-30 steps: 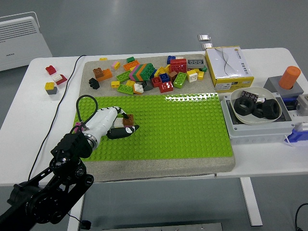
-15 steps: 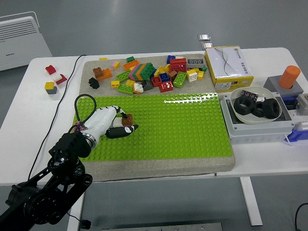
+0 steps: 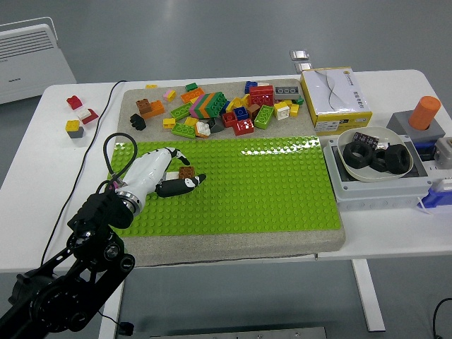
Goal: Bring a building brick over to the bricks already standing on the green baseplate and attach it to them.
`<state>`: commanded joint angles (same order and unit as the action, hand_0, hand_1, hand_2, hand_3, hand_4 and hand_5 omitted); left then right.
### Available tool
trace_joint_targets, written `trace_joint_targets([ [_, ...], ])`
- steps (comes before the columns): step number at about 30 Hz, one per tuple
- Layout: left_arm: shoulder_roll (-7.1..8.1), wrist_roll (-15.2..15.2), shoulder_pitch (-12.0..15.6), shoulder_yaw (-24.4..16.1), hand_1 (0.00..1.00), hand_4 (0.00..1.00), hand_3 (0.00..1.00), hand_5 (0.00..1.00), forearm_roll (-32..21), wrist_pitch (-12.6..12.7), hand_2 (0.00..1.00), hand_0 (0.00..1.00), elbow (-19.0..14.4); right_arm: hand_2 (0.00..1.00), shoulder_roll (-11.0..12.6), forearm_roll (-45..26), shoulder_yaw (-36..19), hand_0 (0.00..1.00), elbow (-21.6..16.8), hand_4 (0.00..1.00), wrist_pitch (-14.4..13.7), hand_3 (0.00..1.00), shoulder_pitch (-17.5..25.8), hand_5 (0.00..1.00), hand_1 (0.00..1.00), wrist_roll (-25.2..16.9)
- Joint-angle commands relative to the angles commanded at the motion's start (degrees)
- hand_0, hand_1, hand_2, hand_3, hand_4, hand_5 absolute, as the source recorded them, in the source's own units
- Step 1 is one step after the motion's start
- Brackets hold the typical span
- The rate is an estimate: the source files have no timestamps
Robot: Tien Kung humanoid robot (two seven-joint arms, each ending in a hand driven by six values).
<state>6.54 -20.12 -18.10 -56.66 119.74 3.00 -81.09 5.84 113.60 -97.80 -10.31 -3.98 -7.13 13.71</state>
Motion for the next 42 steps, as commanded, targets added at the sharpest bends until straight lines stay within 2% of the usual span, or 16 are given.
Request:
trace_joint_targets([
  [5, 1.84, 6.40, 4.47, -5.37, 0.880, 0.799, 0.624, 0.530, -2.77, 5.15, 0.865, 0.911, -3.71, 0.731, -0.58, 1.54, -1.92, 0.677, 0.00, 0.848, 0.63, 0.794, 0.25, 0.998, 0.639, -0.49],
  [6, 2.15, 7.60, 5.37, -6.32, 0.816, 0.771, 0.636, 0.401, -3.28, 5.95, 0.800, 0.850, -4.38, 0.731, -0.67, 1.35, -1.81, 0.672, 0.00, 0.839, 0.65, 0.791, 0.30, 0.998, 0.650, -0.53],
  [11, 3.14, 14.73, 9.68, -10.64, 0.816, 0.771, 0.636, 0.401, -6.93, 10.82, 0.800, 0.850, -7.49, 0.731, -1.51, -2.99, 1.64, 0.672, 0.00, 0.839, 0.11, 0.791, 1.06, 0.998, 0.650, -0.41],
  [12, 3.16, 15.96, 10.11, -11.06, 0.778, 0.730, 0.617, 0.321, -7.67, 11.45, 0.755, 0.826, -7.76, 0.734, -1.66, -4.06, 2.68, 0.672, 0.00, 0.838, -0.09, 0.794, 1.21, 0.998, 0.654, -0.34],
  [17, 3.00, 21.97, 11.08, -12.17, 0.778, 0.730, 0.617, 0.321, -9.40, 12.49, 0.755, 0.826, -8.15, 0.734, -2.34, -7.08, 5.63, 0.672, 0.00, 0.838, -0.61, 0.794, 1.46, 0.998, 0.654, -0.26],
  [21, 3.11, 23.13, 11.63, -12.70, 0.777, 0.718, 0.612, 0.300, -9.44, 12.01, 0.751, 0.819, -7.77, 0.731, -2.63, -6.40, 5.19, 0.672, 0.00, 0.831, -0.59, 0.791, 1.45, 0.998, 0.652, -0.33],
  [23, 3.25, 23.12, 12.02, -12.88, 0.777, 0.718, 0.612, 0.300, -9.36, 11.75, 0.751, 0.819, -7.37, 0.731, -2.72, -5.92, 4.76, 0.672, 0.00, 0.831, -0.53, 0.791, 1.40, 0.998, 0.652, -0.38],
  [24, 3.30, 23.06, 12.20, -12.88, 0.774, 0.698, 0.608, 0.266, -9.34, 11.64, 0.752, 0.818, -7.17, 0.730, -2.75, -5.77, 4.61, 0.670, 0.00, 0.827, -0.50, 0.791, 1.38, 0.998, 0.653, -0.39],
  [32, 3.20, 23.04, 12.46, -12.23, 0.774, 0.695, 0.609, 0.259, -9.64, 11.20, 0.752, 0.817, -5.73, 0.730, -2.77, -5.14, 3.85, 0.669, 0.00, 0.830, -0.32, 0.791, 1.68, 0.998, 0.654, -0.22],
  [42, 3.17, 23.76, 12.41, -11.58, 0.766, 0.693, 0.612, 0.257, -13.42, 10.80, 0.750, 0.812, -5.05, 0.731, -2.89, -1.63, -0.28, 0.671, 0.00, 0.834, 0.21, 0.791, 2.64, 0.998, 0.652, 0.11],
])
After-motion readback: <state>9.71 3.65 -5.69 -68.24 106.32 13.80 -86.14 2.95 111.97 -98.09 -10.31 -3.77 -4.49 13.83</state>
